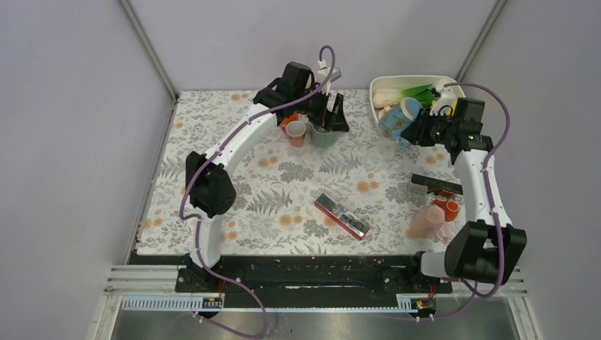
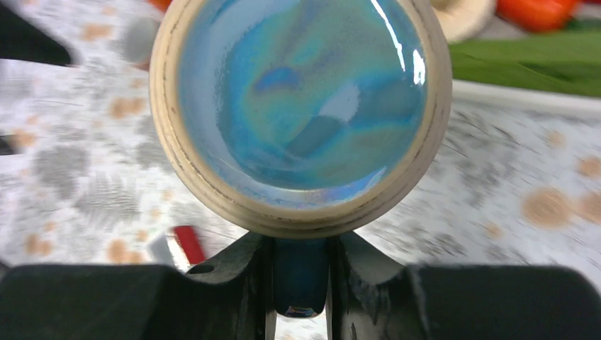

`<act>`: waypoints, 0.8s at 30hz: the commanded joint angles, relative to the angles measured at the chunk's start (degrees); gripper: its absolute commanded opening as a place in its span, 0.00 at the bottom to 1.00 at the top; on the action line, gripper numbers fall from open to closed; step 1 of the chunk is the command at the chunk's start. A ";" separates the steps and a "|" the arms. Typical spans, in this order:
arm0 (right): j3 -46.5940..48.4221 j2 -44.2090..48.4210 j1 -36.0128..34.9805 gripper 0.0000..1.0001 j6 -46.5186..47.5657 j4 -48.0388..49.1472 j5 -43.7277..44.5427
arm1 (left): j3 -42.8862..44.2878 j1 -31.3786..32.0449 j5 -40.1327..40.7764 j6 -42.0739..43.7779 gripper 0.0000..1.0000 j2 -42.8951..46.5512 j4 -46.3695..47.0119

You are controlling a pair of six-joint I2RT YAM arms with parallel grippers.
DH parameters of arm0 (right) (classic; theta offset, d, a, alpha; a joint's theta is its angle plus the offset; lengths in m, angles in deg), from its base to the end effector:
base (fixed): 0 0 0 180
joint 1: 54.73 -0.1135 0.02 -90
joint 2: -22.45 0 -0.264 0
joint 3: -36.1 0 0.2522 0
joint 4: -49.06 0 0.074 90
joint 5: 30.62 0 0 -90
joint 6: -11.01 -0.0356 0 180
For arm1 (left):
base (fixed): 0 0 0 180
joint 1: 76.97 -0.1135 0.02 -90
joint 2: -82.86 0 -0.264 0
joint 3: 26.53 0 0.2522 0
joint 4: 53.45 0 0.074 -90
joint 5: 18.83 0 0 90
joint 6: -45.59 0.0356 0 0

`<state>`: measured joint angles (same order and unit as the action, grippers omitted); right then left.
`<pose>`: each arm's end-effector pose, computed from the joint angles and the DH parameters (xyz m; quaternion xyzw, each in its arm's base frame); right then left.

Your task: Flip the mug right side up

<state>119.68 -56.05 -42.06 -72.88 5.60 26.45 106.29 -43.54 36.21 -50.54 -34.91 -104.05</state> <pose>0.2969 -0.0469 0.3300 -0.0738 0.8690 0.1836 0.4536 0.3814 -0.2762 0.3526 0.3337 0.7918 -0.3990 0.3202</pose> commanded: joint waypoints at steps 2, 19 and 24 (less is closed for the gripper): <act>0.37 9.54 -5.63 0.00 -16.49 18.92 -8.61 | 0.21 -0.38 -9.46 -16.30 0.94 3.35 10.93; -2.24 13.17 -11.65 0.00 -34.89 37.09 -14.50 | -1.82 -0.52 -21.69 -35.52 0.89 7.13 30.35; -3.99 13.01 -14.20 0.00 -38.92 41.60 -15.15 | -2.15 -0.56 -23.33 -44.07 0.79 5.82 39.97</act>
<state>115.22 -46.08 -53.84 -106.69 33.65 14.41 102.99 -44.08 16.08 -86.56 -31.06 -75.64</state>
